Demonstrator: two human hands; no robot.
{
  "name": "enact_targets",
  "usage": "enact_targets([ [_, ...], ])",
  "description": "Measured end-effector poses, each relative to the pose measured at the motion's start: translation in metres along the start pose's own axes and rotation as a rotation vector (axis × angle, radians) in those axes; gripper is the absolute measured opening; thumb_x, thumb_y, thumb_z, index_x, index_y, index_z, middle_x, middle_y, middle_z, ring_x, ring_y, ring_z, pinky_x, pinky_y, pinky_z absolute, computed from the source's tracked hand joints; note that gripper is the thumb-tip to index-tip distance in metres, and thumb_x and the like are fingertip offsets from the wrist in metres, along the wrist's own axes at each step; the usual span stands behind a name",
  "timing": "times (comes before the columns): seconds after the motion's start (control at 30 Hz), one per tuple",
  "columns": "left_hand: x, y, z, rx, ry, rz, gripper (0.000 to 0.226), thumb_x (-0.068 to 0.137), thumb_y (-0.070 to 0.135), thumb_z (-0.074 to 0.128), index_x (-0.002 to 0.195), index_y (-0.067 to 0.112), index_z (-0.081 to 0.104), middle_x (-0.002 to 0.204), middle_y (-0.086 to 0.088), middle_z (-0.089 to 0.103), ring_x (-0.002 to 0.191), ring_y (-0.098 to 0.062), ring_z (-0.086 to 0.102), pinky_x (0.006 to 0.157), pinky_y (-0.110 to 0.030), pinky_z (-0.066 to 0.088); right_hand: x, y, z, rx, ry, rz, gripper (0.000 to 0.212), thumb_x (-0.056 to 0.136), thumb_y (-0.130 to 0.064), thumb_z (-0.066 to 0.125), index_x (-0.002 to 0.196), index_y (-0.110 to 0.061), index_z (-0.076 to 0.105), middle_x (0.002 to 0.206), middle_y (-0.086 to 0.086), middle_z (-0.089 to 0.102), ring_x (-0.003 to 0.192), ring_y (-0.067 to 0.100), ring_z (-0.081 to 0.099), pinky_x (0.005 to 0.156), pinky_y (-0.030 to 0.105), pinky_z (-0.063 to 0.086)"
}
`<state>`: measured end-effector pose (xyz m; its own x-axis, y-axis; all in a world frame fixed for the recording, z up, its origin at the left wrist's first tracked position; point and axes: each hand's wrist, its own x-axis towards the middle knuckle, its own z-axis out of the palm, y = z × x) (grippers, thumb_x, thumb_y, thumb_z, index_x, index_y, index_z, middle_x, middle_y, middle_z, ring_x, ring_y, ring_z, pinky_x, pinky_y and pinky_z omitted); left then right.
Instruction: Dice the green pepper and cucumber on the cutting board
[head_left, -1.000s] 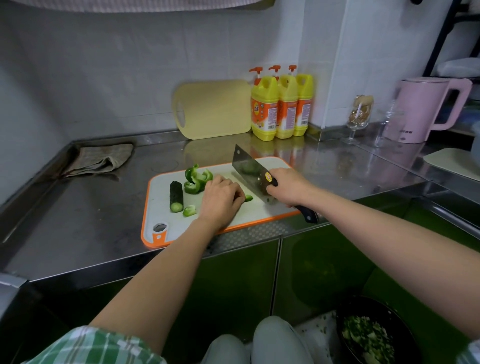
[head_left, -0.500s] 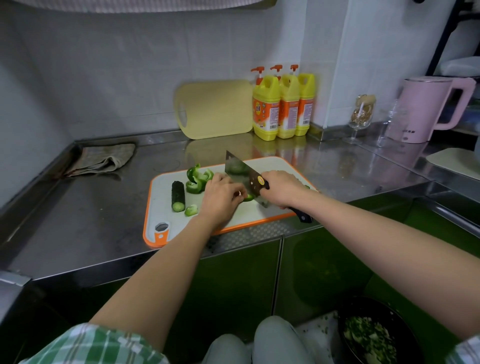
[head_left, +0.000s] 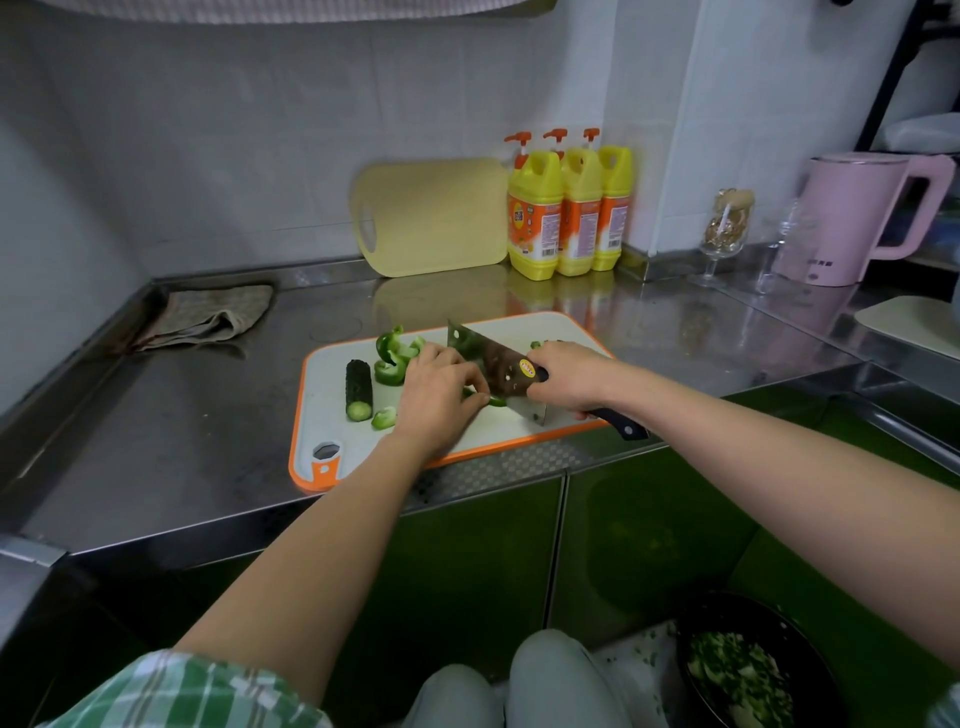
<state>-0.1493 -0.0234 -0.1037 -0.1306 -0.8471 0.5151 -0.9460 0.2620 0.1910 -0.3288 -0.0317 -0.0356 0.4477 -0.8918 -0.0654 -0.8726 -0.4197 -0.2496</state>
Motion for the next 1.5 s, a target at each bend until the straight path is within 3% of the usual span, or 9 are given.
enact_targets([
  [0.17, -0.002, 0.001, 0.000, -0.015, -0.009, 0.004, 0.008, 0.085, 0.029, 0.064, 0.084, 0.023, 0.070, 0.091, 0.001, 0.066, 0.096, -0.024, 0.047, 0.079, -0.037, 0.037, 0.004, -0.002, 0.014, 0.080, 0.131, 0.060, 0.020, 0.092, -0.013, 0.049, 0.072, -0.018, 0.044, 0.072, 0.006, 0.054, 0.051, 0.023, 0.057, 0.044, 0.027, 0.044],
  [0.27, -0.001, 0.003, 0.000, -0.016, -0.039, -0.021, 0.011, 0.087, 0.030, 0.062, 0.090, 0.023, 0.070, 0.090, 0.001, 0.067, 0.096, -0.023, 0.047, 0.080, -0.037, 0.039, 0.005, 0.001, 0.014, 0.133, 0.214, 0.104, 0.007, 0.090, -0.012, 0.046, 0.085, -0.013, 0.050, 0.078, 0.010, 0.059, 0.050, 0.024, 0.059, 0.047, 0.030, 0.047],
  [0.47, 0.000, 0.006, 0.003, -0.057, 0.010, -0.082, 0.011, 0.083, 0.030, 0.067, 0.080, 0.021, 0.071, 0.078, 0.000, 0.067, 0.092, -0.023, 0.046, 0.078, -0.037, 0.039, -0.006, -0.002, -0.001, 0.145, 0.084, 0.082, 0.006, 0.090, -0.008, 0.046, 0.085, -0.010, 0.050, 0.072, 0.010, 0.055, 0.044, 0.022, 0.055, 0.037, 0.021, 0.039],
  [0.6, -0.002, 0.007, 0.003, -0.073, 0.003, -0.090, 0.010, 0.083, 0.029, 0.067, 0.079, 0.020, 0.071, 0.078, -0.001, 0.068, 0.091, -0.024, 0.046, 0.076, -0.037, 0.039, -0.002, -0.007, 0.009, 0.069, 0.044, 0.118, 0.016, 0.088, -0.009, 0.047, 0.073, -0.014, 0.045, 0.067, 0.010, 0.057, 0.047, 0.021, 0.056, 0.042, 0.022, 0.036],
  [0.8, -0.006, 0.003, -0.005, -0.023, 0.000, -0.106, 0.016, 0.080, 0.030, 0.062, 0.092, 0.023, 0.071, 0.083, 0.003, 0.068, 0.096, -0.023, 0.046, 0.079, -0.035, 0.036, 0.007, -0.006, 0.015, 0.193, 0.138, 0.172, 0.004, 0.091, -0.009, 0.045, 0.091, -0.009, 0.049, 0.079, 0.012, 0.058, 0.050, 0.025, 0.059, 0.045, 0.026, 0.044],
  [0.9, -0.007, 0.001, -0.007, 0.036, -0.002, -0.114, 0.015, 0.082, 0.031, 0.059, 0.082, 0.019, 0.070, 0.083, -0.003, 0.068, 0.097, -0.026, 0.046, 0.075, -0.035, 0.033, -0.001, -0.008, 0.008, 0.235, 0.117, 0.135, 0.005, 0.092, -0.008, 0.045, 0.088, -0.009, 0.048, 0.081, 0.015, 0.058, 0.051, 0.027, 0.059, 0.044, 0.027, 0.044],
  [1.1, -0.006, 0.006, -0.001, 0.038, 0.008, -0.122, 0.021, 0.084, 0.030, 0.059, 0.073, 0.016, 0.070, 0.076, -0.004, 0.069, 0.093, -0.026, 0.046, 0.071, -0.033, 0.029, 0.001, -0.013, 0.012, 0.082, 0.062, 0.163, 0.004, 0.091, -0.011, 0.045, 0.088, -0.011, 0.049, 0.078, 0.011, 0.059, 0.046, 0.019, 0.057, 0.043, 0.023, 0.039],
  [1.3, -0.005, 0.006, -0.001, 0.036, -0.009, -0.115, 0.019, 0.084, 0.033, 0.062, 0.080, 0.019, 0.073, 0.081, -0.003, 0.070, 0.096, -0.026, 0.045, 0.074, -0.035, 0.033, 0.008, -0.014, 0.017, 0.132, 0.121, 0.214, 0.008, 0.092, -0.009, 0.044, 0.097, -0.009, 0.050, 0.077, 0.010, 0.058, 0.051, 0.021, 0.059, 0.047, 0.027, 0.046],
  [1.5, -0.005, 0.008, -0.003, 0.005, -0.026, -0.099, 0.018, 0.084, 0.034, 0.063, 0.081, 0.020, 0.074, 0.082, 0.000, 0.069, 0.097, -0.024, 0.045, 0.076, -0.035, 0.033, 0.005, -0.013, 0.006, 0.057, 0.035, 0.223, 0.019, 0.089, -0.006, 0.045, 0.104, -0.003, 0.057, 0.087, 0.018, 0.069, 0.054, 0.027, 0.063, 0.051, 0.029, 0.052],
])
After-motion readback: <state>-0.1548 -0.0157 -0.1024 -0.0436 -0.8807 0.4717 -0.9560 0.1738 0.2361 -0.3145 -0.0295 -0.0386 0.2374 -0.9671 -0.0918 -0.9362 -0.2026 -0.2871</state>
